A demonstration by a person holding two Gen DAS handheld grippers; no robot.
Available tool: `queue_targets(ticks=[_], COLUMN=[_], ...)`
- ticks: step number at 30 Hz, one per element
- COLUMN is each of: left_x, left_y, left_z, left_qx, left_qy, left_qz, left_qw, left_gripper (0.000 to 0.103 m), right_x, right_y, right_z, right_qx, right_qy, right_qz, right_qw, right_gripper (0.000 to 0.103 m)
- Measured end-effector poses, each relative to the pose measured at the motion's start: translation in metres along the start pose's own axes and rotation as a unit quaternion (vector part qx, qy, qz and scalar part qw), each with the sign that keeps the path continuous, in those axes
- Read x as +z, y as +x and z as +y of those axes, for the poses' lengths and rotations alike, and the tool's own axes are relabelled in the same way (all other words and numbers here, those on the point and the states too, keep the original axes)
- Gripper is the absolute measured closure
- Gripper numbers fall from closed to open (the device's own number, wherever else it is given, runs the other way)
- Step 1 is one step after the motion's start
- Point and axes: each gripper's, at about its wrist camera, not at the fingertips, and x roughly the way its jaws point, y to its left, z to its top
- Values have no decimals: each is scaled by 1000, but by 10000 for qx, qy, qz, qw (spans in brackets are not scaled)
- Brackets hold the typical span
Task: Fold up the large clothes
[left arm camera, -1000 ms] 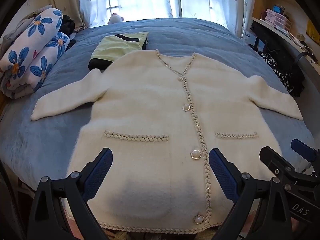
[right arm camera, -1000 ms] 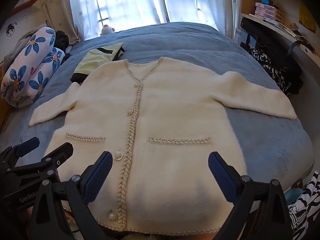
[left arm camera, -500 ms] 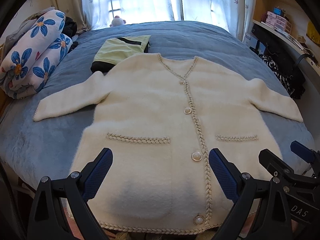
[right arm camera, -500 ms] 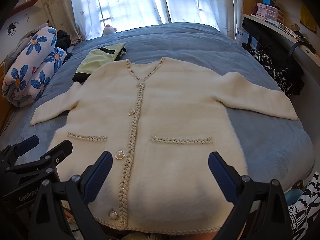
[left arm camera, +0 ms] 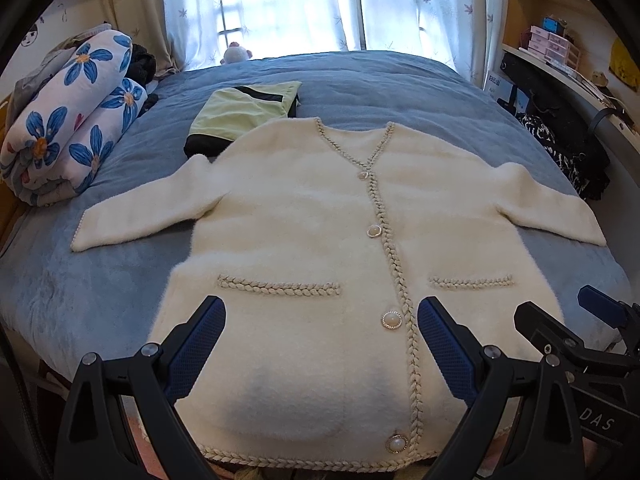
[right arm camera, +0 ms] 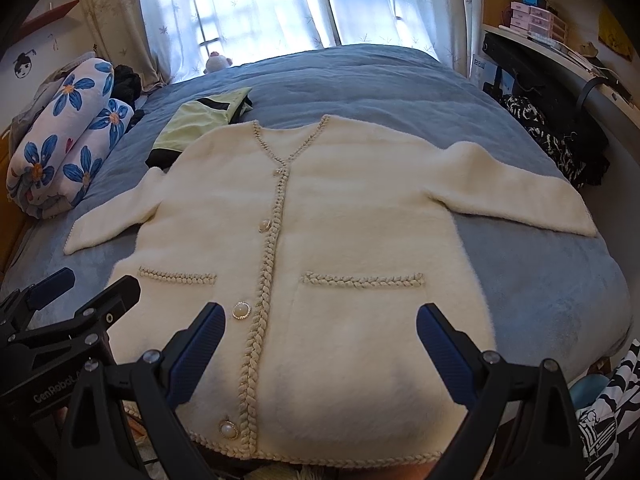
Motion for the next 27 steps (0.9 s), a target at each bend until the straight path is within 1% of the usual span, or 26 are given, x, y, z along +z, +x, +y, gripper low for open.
queue_targets(ticks=[5, 10, 15, 27], left_x=[-1, -1, -1, -2], left_y=[1, 0, 2, 4], left_z=[0, 0, 1, -3], left_qx=[-109, -146, -173, -120], left_qy=[0, 5, -29, -2], left_qz=[33, 21, 92, 189], left_qw=[9999, 9999, 9998, 9997], left_gripper=[7, 7, 7, 7], right_x=[0, 1, 1, -2], right_y=[-1, -2, -2, 1], right_z=[-5, -6, -8, -9], right_qx=[14, 23, 40, 49], right_qy=[66, 83, 89, 104], right_qz=[-4, -11, 11, 73], right_qw=[10000, 10000, 10000, 9999], right_gripper=[6, 6, 6, 6])
